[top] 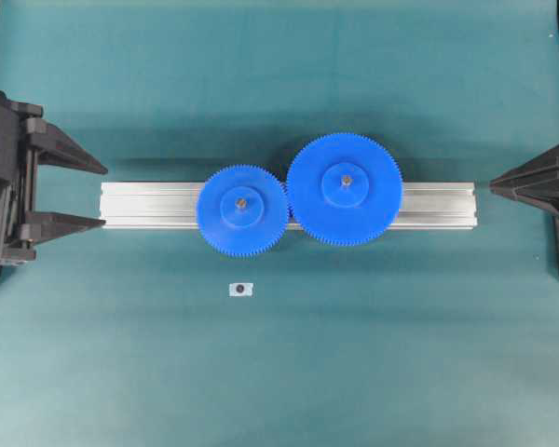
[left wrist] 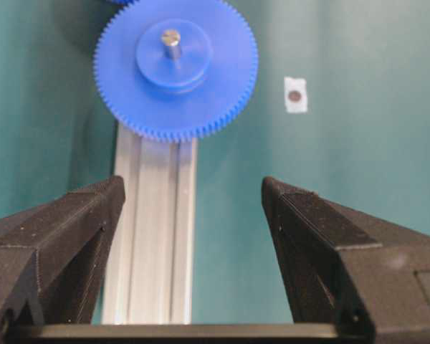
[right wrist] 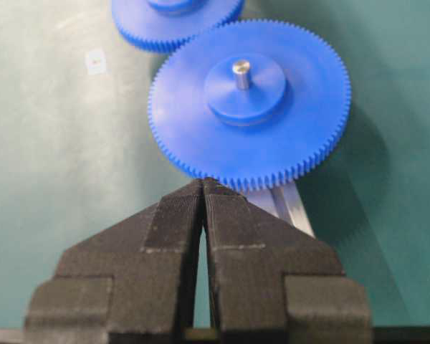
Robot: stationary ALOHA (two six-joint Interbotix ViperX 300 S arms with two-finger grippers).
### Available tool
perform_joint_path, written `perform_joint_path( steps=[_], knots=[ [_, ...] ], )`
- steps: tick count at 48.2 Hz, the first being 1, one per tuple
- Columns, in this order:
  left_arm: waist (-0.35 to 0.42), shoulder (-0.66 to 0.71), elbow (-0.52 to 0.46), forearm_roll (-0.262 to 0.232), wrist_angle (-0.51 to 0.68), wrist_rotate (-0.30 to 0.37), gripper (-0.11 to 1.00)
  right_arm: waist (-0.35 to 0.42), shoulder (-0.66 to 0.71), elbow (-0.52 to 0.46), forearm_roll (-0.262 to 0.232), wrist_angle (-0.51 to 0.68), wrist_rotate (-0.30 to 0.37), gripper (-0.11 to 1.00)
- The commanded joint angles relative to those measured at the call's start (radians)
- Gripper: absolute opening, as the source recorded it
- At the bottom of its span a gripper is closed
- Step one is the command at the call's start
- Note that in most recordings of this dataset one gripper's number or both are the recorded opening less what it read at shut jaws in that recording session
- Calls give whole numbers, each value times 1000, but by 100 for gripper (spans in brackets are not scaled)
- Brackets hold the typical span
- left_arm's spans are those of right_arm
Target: Insert the small gear onto the shaft.
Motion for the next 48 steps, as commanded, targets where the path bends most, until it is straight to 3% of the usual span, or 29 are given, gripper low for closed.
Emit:
perform_joint_path(
  steps=[1, 48],
  knots=[
    [-2, 3, -9, 2, -8, 0, 76, -3, 9, -9, 0, -9, 0, 8],
    [-2, 5, -2, 2, -25, -2, 76, -3, 0, -5, 0, -9, 0, 8]
  ],
)
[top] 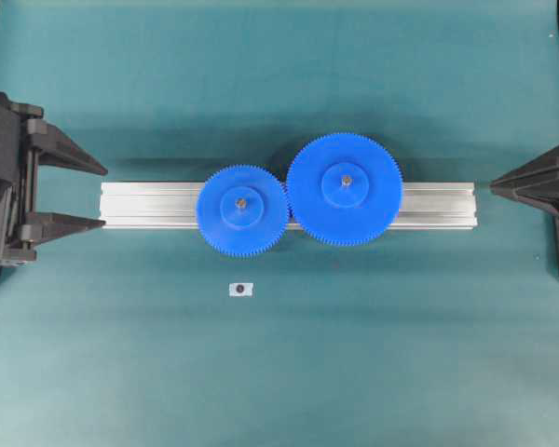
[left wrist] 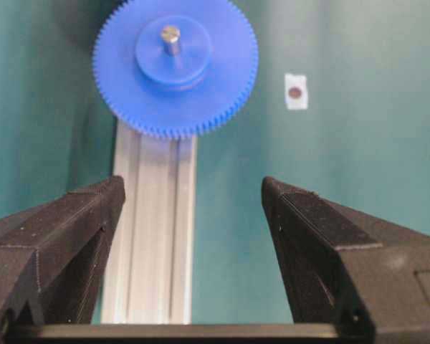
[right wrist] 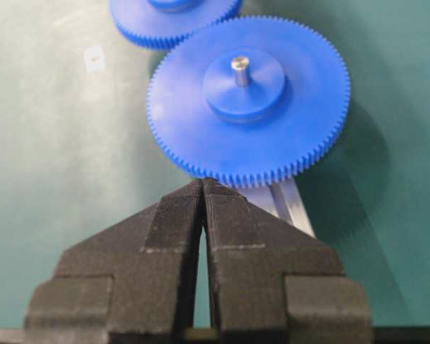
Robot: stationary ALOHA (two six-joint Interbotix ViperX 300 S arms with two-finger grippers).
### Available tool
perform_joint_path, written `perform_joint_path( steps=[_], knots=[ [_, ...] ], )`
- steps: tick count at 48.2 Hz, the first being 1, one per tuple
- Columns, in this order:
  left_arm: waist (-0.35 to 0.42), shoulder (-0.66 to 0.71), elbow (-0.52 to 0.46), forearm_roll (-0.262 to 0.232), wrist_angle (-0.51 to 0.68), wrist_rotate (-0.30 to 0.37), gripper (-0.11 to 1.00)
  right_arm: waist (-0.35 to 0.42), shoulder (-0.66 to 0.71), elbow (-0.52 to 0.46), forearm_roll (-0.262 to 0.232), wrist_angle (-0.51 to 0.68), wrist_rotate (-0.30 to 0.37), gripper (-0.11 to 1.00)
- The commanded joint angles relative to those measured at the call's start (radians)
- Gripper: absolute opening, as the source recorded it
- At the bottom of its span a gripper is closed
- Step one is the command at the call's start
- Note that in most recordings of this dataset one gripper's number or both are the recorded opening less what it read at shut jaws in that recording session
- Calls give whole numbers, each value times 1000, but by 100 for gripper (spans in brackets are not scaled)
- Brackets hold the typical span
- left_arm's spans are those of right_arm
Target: Insert the small gear onto the shaft.
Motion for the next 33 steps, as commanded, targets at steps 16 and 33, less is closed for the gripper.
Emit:
perform_joint_path(
  steps=[16, 33],
  knots=[
    [-3, 3, -8, 2, -29, -9, 76, -3, 8, -11, -2, -9, 3, 8],
    [-3, 2, -6, 3, -32, -21, 76, -3, 8, -11, -2, -9, 3, 8]
  ],
)
